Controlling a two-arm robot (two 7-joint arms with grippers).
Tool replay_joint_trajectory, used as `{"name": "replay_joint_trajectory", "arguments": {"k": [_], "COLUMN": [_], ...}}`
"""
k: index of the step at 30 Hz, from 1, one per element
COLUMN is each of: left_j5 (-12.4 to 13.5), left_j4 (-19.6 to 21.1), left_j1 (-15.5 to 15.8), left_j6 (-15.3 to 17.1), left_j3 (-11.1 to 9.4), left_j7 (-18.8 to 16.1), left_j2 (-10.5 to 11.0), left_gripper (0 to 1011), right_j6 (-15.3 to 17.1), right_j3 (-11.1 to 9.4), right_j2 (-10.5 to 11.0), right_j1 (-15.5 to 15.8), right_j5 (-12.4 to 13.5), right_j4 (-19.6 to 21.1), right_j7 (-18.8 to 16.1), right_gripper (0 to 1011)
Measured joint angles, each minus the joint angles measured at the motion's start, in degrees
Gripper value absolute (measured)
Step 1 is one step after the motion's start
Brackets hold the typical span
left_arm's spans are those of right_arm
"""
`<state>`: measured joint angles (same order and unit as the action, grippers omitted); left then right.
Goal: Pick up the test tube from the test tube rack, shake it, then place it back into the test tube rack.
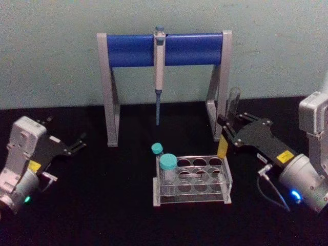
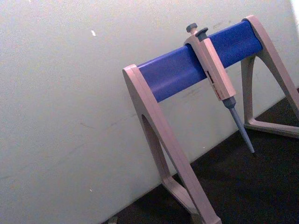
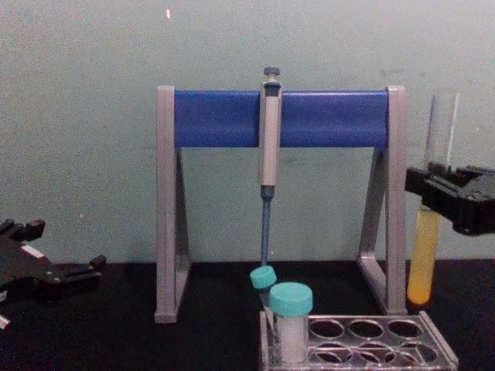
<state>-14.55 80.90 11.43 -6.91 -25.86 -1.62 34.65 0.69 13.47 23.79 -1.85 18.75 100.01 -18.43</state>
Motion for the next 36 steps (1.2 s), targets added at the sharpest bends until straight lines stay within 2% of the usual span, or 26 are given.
{"name": "replay_joint_trajectory", "arguments": {"k": [6,11,19,24,30,36], "left_j5": [0.0,0.0,0.0,0.0,0.0,0.0], "left_j4": [0.0,0.0,0.0,0.0,0.0,0.0], "left_j1": [0.0,0.0,0.0,0.0,0.0,0.0], "left_j6": [0.0,0.0,0.0,0.0,0.0,0.0], "left_j3": [0.0,0.0,0.0,0.0,0.0,0.0], "left_j7": [0.0,0.0,0.0,0.0,0.0,0.0], "left_j2": [0.0,0.0,0.0,0.0,0.0,0.0], "left_gripper": [1010,1009,1010,1010,1010,1009], "right_j6": [0.8,1.0,0.7,-0.3,-1.4,-1.9], "right_j3": [-0.1,1.2,3.9,5.2,5.4,4.3], "right_j2": [1.2,1.1,0.1,-1.2,-2.3,-2.5], "right_j1": [3.3,3.4,0.5,-2.9,-5.6,-6.5], "right_j5": [0.1,0.6,1.5,1.6,1.0,0.6], "right_j4": [3.4,3.8,1.3,-2.1,-5.0,-6.2], "right_j7": [-0.6,-1.9,-3.9,-4.4,-3.4,-2.2], "right_gripper": [232,232,232,232,232,232]}}
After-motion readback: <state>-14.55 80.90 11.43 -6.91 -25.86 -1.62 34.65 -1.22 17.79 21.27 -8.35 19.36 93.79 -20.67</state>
